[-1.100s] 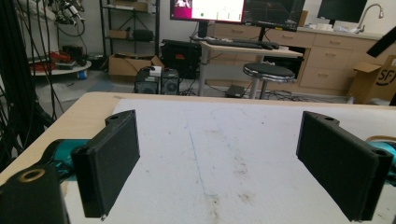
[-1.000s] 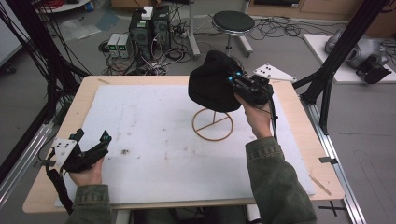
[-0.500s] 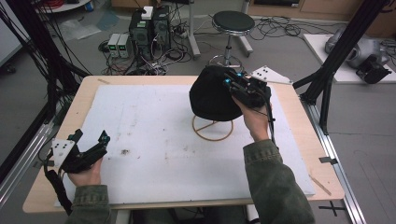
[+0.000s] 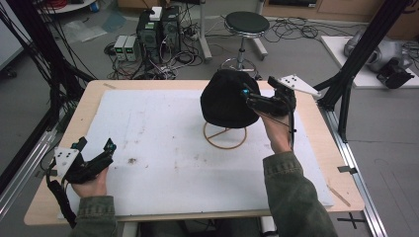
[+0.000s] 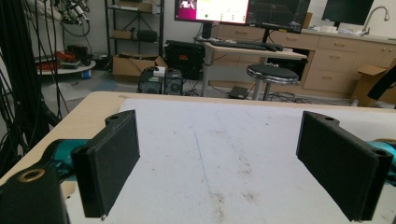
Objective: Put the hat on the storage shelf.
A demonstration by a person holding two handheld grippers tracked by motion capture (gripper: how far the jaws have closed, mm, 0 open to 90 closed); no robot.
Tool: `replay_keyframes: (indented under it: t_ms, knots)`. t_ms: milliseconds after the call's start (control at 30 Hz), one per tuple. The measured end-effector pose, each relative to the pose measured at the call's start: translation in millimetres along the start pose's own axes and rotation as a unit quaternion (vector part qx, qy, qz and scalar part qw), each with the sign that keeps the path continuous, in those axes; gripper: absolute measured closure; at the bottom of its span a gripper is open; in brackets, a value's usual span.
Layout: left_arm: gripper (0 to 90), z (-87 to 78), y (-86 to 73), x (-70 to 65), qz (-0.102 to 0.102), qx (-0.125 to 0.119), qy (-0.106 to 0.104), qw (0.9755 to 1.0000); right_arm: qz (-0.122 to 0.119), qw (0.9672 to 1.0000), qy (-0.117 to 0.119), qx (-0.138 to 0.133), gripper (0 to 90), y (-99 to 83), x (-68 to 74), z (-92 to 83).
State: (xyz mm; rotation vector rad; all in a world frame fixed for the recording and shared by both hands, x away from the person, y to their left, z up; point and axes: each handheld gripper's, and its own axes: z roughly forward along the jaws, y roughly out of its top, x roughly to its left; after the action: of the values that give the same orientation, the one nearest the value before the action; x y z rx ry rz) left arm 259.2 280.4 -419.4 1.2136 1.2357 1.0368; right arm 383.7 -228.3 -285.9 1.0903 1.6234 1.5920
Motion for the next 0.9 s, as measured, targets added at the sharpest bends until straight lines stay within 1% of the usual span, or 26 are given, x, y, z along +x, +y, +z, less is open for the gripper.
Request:
replay_keyframes:
  t_ms: [133,167,200,233,267,300,333,367,400,433,500,600,667,700,733,767,800,900]
  knots:
    - [13.5,-0.5,0.0,0.4,0.0,0.0,0.001,1.0,-0.001,0.9999,-0.016,-0.003,2.8,-5.1,-10.3,-15.5]
    - [13.5,-0.8,0.1,0.6,0.0,-0.001,0.003,1.0,0.0,0.9997,-0.023,-0.007,2.8,-7.3,-15.8,-24.5]
    - [13.5,-1.2,0.3,0.8,-0.001,-0.003,0.003,1.0,0.0,0.9996,-0.029,-0.007,2.8,-8.6,-18.3,-29.1]
    - [13.5,-1.7,0.5,1.1,-0.001,-0.002,0.004,1.0,0.0,0.9996,-0.029,-0.007,2.8,-8.6,-18.3,-29.1]
    - [13.5,-2.1,0.6,1.3,-0.001,-0.003,0.004,1.0,-0.002,0.9993,-0.037,-0.008,2.8,-12.1,-23.2,-37.5]
    - [13.5,-2.2,0.7,1.4,-0.001,-0.003,0.004,1.0,-0.002,0.9991,-0.04,-0.01,2.8,-14.1,-25.4,-41.4]
    - [13.5,-2.3,0.7,1.4,-0.001,-0.003,0.005,1.0,-0.002,0.9991,-0.04,-0.01,2.8,-14.1,-25.4,-41.4]
    - [13.5,-2.1,0.6,1.1,-0.001,-0.004,0.005,1.0,0.001,0.9987,-0.049,-0.012,2.8,-18.5,-29.2,-48.9]
    - [13.5,-2.0,0.5,0.8,0.001,-0.004,0.005,1.0,0.001,0.9987,-0.049,-0.012,2.8,-18.5,-29.2,-48.9]
    - [13.5,-1.9,0.5,0.8,0.003,-0.003,0.005,1.0,0.004,0.9984,-0.053,-0.018,2.8,-23.6,-32.1,-56.4]
    - [13.5,-1.6,0.3,0.3,0.006,-0.001,0.005,1.0,0.004,0.9982,-0.056,-0.02,2.8,-26.5,-33.1,-59.7]
    - [13.5,-1.1,-0.2,-0.3,0.008,0.002,0.004,1.0,0.007,0.9972,-0.068,-0.03,2.8,-35.2,-34.8,-67.5]
    - [13.5,-0.6,-0.3,-1.0,0.008,0.001,0.004,1.0,0.006,0.9963,-0.083,-0.022,2.8,-38.3,-35.9,-71.1]
    - [13.5,-0.6,-0.3,-0.8,0.008,0.001,0.004,1.0,0.006,0.9961,-0.083,-0.029,2.8,-40.0,-36.3,-73.5]
    - [13.5,-0.8,-0.1,-0.5,0.008,0.002,0.004,1.0,0.002,0.9959,-0.084,-0.034,2.8,-43.8,-36.5,-79.7]
    - [13.5,-0.8,-0.1,-0.1,0.008,0.001,0.005,1.0,-0.001,0.9958,-0.085,-0.035,2.8,-46.2,-36.6,-82.2]
    - [13.5,-0.7,-0.2,0.3,0.008,0.001,0.005,1.0,-0.001,0.9958,-0.085,-0.035,2.8,-46.2,-36.6,-82.2]
    - [14.0,-0.3,-0.6,1.2,0.008,0.003,0.002,1.0,-0.016,0.9952,-0.092,-0.031,2.8,-53.7,-36.9,-89.5]
